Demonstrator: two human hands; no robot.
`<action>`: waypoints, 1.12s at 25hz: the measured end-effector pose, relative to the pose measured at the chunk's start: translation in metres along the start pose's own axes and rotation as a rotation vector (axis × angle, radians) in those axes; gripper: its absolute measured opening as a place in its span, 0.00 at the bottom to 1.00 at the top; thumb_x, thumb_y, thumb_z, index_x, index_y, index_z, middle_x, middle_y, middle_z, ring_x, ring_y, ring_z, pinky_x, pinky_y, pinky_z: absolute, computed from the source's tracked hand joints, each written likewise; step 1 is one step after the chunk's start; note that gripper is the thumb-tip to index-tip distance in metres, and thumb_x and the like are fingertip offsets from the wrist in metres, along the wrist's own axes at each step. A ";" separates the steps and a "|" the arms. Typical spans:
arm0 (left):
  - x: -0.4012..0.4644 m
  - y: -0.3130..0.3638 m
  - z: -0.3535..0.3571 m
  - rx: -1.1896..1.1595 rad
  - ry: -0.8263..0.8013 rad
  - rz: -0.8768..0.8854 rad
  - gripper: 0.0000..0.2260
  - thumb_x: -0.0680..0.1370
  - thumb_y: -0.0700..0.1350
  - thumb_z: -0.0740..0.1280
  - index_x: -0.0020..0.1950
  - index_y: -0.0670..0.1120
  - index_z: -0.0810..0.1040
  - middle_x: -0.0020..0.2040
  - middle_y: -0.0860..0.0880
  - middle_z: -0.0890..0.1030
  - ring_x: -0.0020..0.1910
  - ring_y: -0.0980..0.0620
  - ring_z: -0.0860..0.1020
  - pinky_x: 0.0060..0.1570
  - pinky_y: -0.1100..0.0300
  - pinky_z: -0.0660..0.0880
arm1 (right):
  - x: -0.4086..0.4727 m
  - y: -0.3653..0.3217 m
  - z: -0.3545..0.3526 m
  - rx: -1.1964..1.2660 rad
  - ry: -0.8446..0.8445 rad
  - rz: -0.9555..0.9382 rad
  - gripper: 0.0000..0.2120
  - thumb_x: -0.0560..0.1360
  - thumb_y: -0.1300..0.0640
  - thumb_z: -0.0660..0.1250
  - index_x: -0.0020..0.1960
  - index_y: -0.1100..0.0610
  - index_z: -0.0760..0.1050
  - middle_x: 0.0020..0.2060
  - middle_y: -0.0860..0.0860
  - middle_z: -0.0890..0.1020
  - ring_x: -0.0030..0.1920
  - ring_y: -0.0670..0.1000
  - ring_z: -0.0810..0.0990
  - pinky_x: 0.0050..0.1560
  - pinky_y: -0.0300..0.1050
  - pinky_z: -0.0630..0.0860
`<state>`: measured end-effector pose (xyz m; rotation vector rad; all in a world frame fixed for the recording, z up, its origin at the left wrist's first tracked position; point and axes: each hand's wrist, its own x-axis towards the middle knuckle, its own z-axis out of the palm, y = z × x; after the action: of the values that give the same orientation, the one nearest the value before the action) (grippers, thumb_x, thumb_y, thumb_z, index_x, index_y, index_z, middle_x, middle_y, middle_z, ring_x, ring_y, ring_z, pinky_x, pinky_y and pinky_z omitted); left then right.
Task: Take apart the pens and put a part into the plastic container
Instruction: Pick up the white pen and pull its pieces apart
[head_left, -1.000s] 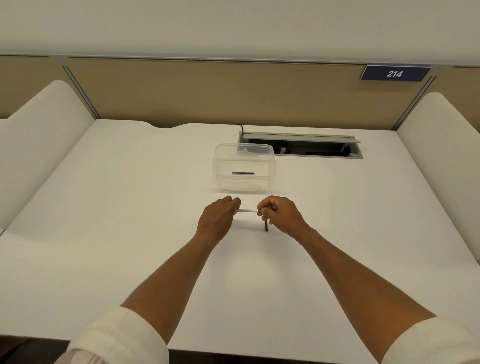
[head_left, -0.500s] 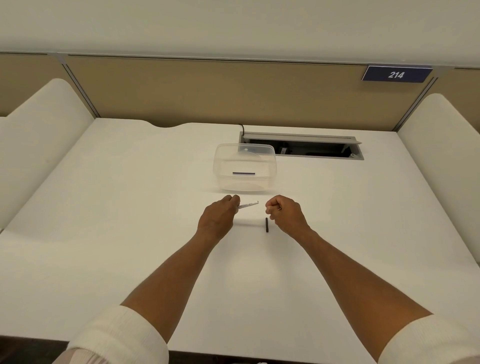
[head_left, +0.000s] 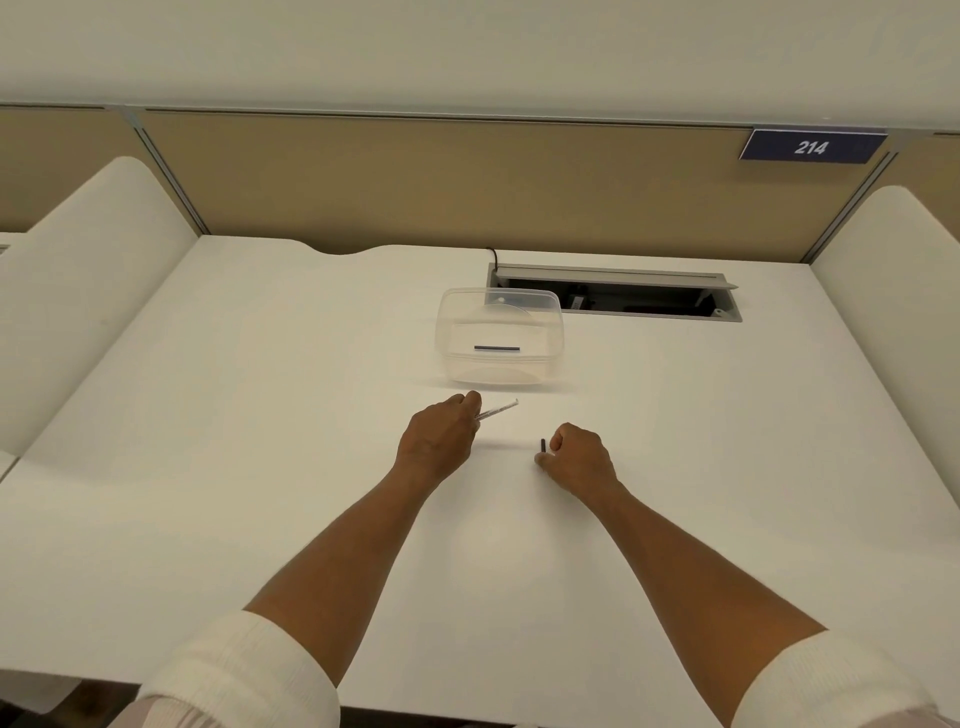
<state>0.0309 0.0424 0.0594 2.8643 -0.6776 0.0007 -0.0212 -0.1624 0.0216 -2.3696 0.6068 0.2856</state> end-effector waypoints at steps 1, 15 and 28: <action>0.000 -0.001 0.000 0.004 -0.003 0.001 0.04 0.81 0.46 0.60 0.51 0.45 0.69 0.45 0.47 0.78 0.36 0.40 0.75 0.34 0.51 0.73 | 0.000 -0.003 0.002 -0.044 0.007 -0.010 0.11 0.70 0.51 0.71 0.47 0.55 0.74 0.44 0.50 0.79 0.46 0.55 0.79 0.42 0.44 0.72; 0.002 -0.014 0.006 0.029 -0.026 0.002 0.05 0.81 0.46 0.60 0.51 0.46 0.69 0.44 0.47 0.78 0.36 0.41 0.75 0.33 0.53 0.69 | 0.004 -0.002 0.009 -0.173 0.038 -0.083 0.08 0.73 0.65 0.57 0.47 0.59 0.73 0.47 0.54 0.78 0.44 0.57 0.78 0.40 0.45 0.69; -0.004 0.001 0.004 0.071 -0.020 0.044 0.06 0.79 0.39 0.60 0.54 0.49 0.71 0.43 0.48 0.76 0.36 0.44 0.74 0.32 0.54 0.67 | -0.007 -0.007 -0.018 0.356 0.235 -0.322 0.11 0.75 0.65 0.62 0.45 0.51 0.78 0.39 0.52 0.79 0.39 0.54 0.80 0.43 0.54 0.79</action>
<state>0.0265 0.0431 0.0558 2.9204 -0.7586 0.0029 -0.0225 -0.1671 0.0418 -2.1218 0.3374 -0.2292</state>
